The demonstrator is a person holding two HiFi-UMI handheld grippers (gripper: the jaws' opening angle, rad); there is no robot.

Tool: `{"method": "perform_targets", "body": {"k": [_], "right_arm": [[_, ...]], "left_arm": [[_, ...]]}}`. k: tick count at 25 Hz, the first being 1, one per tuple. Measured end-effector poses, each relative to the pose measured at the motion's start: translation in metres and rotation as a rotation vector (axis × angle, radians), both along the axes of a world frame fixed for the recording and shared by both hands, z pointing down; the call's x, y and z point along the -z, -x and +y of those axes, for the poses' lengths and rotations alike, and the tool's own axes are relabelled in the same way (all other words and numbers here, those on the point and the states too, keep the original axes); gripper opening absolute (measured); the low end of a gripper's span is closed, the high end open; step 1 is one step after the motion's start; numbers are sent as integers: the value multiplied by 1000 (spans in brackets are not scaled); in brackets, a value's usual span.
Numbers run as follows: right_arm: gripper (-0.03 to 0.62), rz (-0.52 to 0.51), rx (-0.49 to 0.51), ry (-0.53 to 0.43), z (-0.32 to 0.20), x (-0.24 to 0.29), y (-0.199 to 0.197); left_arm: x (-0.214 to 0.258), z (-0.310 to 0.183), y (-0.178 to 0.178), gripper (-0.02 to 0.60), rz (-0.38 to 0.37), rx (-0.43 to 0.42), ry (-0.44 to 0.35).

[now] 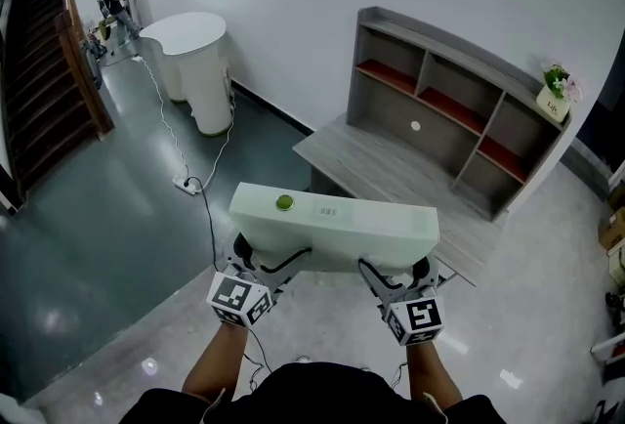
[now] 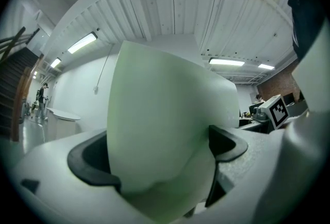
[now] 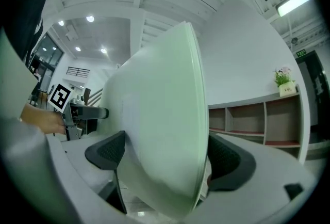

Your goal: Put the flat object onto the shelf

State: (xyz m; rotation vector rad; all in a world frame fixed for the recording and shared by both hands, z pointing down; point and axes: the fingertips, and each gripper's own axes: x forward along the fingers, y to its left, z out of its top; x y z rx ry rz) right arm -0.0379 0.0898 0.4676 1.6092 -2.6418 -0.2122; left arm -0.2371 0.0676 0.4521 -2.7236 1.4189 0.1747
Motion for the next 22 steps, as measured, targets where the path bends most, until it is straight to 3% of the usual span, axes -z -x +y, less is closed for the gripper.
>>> {"method": "perform_targets", "body": {"k": [11, 22], "right_arm": [[497, 18, -52, -7, -17, -3, 9], [497, 9, -66, -18, -74, 1, -14]], "left_arm": [[-3, -26, 8, 558, 12, -48, -12], [-2, -86, -14, 558, 15, -73, -3]]}}
